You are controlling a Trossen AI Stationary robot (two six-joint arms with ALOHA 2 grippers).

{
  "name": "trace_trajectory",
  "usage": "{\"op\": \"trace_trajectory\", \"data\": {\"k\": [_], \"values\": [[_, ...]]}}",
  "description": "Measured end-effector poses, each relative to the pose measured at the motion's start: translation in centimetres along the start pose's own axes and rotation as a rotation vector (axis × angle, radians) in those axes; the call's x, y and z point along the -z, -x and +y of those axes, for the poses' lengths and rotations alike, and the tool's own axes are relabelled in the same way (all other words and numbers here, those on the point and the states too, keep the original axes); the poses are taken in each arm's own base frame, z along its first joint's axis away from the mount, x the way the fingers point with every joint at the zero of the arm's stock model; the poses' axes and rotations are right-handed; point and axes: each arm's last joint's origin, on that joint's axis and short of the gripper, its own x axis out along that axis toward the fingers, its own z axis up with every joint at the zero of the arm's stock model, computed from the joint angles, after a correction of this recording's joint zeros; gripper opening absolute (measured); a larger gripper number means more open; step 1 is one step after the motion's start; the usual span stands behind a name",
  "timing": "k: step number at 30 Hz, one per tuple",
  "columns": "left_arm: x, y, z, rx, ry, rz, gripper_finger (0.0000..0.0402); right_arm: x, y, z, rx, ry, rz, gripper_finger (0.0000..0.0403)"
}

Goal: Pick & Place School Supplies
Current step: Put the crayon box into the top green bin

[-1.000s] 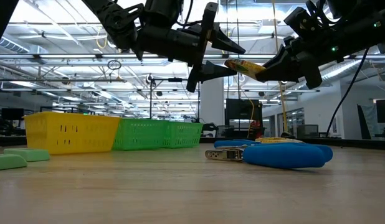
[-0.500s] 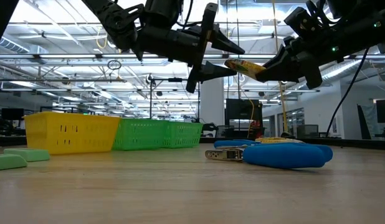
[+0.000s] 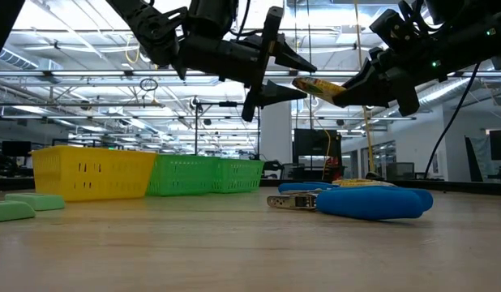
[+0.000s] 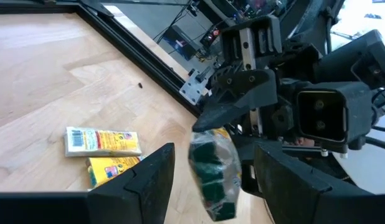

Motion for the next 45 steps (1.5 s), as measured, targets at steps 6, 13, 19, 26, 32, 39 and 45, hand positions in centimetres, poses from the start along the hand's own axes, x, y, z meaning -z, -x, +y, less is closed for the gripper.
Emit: {"op": "trace_trajectory", "data": {"k": [6,13,19,26,32,39,45], "values": [[0.21,-0.03,-0.36,0.012,-0.002,0.001,0.0223,-0.01,0.0,0.0,0.0,0.003,-0.001,0.0096],[0.3,-0.06,-0.41,0.012,0.024,0.002,0.0219,0.0,-0.01,0.0,0.0,0.017,0.0,0.0096],[0.11,-0.05,-0.18,0.008,0.032,-0.004,0.0208,0.0,-0.01,0.0,0.0,0.025,0.0,0.0096],[-0.03,-0.03,-0.01,0.004,0.04,-0.007,0.0194,0.0,-0.01,0.0,0.0,0.026,0.0,0.0096],[0.14,-0.05,-0.21,0.009,0.027,-0.003,0.0172,0.0,-0.01,0.0,0.0,0.025,0.0,0.0096],[0.2,-0.05,-0.25,0.011,0.012,0.003,0.0114,0.0,0.0,0.01,-0.001,0.025,-0.001,0.0096],[0.15,-0.05,-0.28,0.015,-0.024,-0.002,0.007,-0.06,0.0,-0.09,0.025,-0.033,0.001,0.0101]]}}
